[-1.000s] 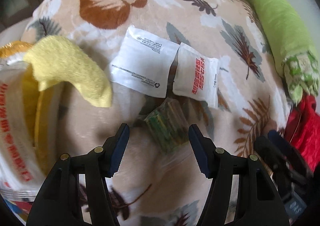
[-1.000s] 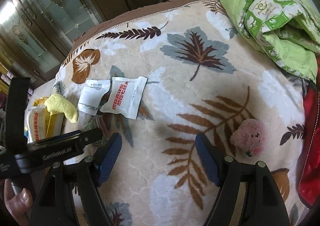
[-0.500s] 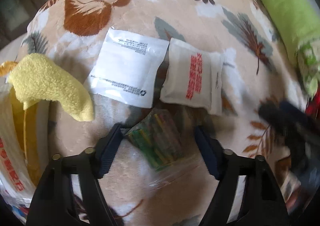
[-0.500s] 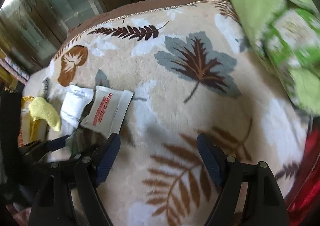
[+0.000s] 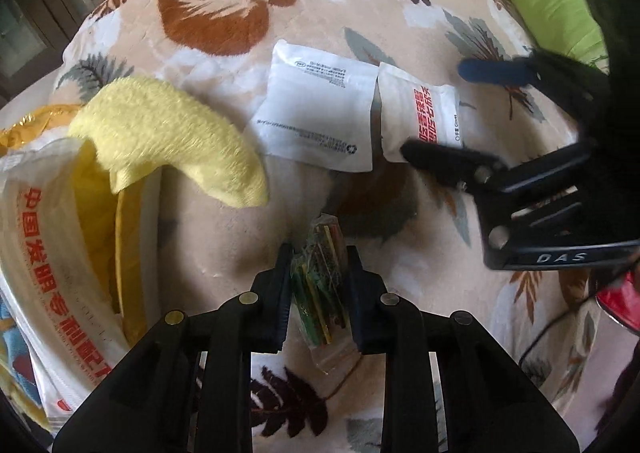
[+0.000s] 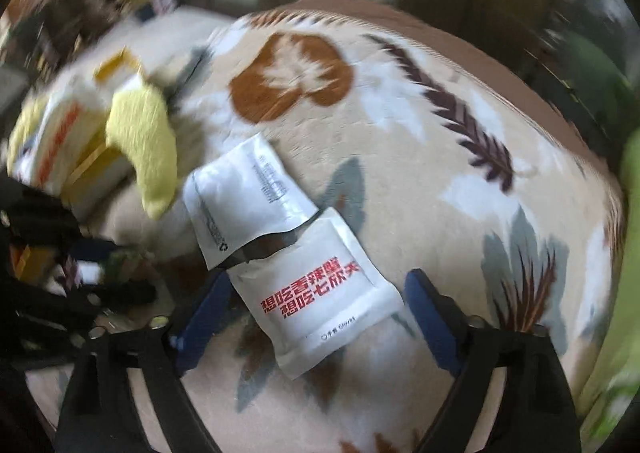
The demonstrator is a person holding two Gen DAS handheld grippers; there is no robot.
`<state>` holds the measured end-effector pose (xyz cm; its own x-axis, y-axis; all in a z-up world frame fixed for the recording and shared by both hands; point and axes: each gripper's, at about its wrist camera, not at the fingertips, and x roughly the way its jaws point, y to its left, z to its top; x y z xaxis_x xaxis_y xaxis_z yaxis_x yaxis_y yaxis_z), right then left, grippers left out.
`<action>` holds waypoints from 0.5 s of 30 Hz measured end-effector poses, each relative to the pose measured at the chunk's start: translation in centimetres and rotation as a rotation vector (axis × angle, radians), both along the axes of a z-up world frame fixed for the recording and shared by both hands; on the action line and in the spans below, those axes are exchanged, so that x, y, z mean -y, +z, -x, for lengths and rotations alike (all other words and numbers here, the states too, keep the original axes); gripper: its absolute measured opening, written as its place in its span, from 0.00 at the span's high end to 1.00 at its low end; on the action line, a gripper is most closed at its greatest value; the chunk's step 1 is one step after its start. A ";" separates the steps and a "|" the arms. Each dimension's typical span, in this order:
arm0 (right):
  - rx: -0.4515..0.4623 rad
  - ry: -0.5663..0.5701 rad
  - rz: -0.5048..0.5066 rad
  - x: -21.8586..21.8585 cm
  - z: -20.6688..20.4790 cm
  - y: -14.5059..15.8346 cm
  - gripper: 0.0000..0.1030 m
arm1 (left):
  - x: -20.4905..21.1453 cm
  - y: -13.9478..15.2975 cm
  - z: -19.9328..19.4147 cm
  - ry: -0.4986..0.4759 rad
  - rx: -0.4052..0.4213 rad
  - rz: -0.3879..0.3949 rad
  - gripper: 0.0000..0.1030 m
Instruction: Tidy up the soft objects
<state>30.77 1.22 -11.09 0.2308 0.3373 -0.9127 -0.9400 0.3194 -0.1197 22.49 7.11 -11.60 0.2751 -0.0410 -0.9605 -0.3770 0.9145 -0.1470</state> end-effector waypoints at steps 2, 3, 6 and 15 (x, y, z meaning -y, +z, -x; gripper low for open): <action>-0.031 0.084 0.035 -0.6 0.3 -0.4 0.01 | 0.3 0.3 0.5 -0.006 0.002 0.003 0.77; -0.045 0.115 0.040 -0.8 0.3 -0.5 0.01 | 0.4 0.3 0.9 -0.007 0.001 0.007 0.77; -0.012 0.191 0.099 -2.2 0.2 -1.6 0.01 | 0.1 0.0 1.5 -0.006 0.000 0.022 0.77; -0.092 0.146 0.164 -2.8 -0.5 -3.8 0.01 | -0.5 -0.3 1.5 0.003 0.000 0.053 0.77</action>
<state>31.24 4.04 -14.90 0.1040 0.2070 -0.9728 -0.9842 0.1622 -0.0707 20.97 7.62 -11.89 0.2755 -0.0912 -0.9570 -0.3793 0.9044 -0.1954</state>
